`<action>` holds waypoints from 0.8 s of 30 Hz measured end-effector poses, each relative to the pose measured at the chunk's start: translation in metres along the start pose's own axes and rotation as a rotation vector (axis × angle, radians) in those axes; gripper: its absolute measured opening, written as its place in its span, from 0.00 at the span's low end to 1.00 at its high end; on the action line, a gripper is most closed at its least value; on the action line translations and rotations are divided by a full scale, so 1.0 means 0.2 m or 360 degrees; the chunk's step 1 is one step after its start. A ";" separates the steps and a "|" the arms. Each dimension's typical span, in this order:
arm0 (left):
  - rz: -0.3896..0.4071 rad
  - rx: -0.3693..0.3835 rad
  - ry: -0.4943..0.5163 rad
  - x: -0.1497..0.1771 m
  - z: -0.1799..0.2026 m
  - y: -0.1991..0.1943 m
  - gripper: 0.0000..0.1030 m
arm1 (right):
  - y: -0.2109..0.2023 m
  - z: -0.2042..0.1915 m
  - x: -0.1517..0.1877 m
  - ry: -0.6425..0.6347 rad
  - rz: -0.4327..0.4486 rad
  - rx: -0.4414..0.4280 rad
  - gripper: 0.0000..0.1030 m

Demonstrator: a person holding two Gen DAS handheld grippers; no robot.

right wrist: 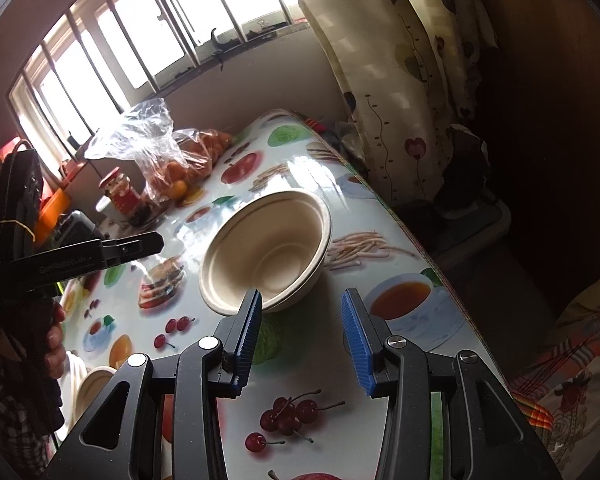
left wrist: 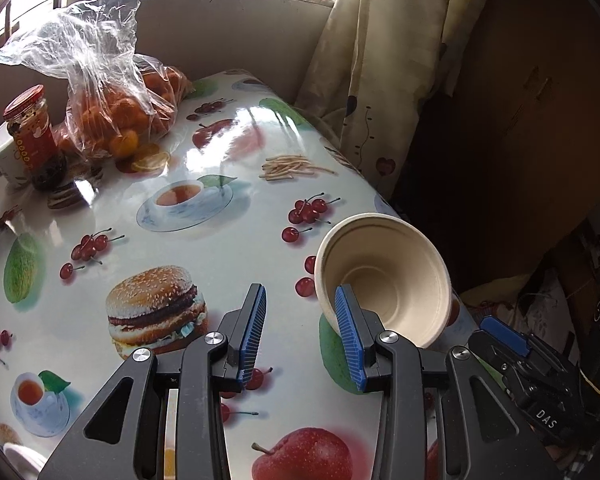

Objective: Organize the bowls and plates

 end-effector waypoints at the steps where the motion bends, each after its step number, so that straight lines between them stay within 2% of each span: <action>1: -0.0009 0.0001 -0.0005 -0.01 0.00 0.02 0.36 | 0.01 0.01 0.00 0.0007 -0.0005 -0.0003 0.39; 14: -0.0099 -0.0020 0.0019 -0.05 0.00 0.23 0.36 | 0.15 0.08 -0.04 0.0045 -0.0054 -0.0062 0.39; 24: -0.0158 0.0038 -0.0030 -0.05 0.00 0.30 0.34 | 0.22 0.09 -0.04 0.0097 -0.0087 -0.0112 0.37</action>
Point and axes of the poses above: each gripper's, at about its wrist camera, not at the fingertips, and y roughly the way its jaws point, z to its right, x to its underside, the point moved 2 cm from there along y, roughly the way its jaws point, and after that the axes turned 11 degrees about z, right-handed, at the moved point
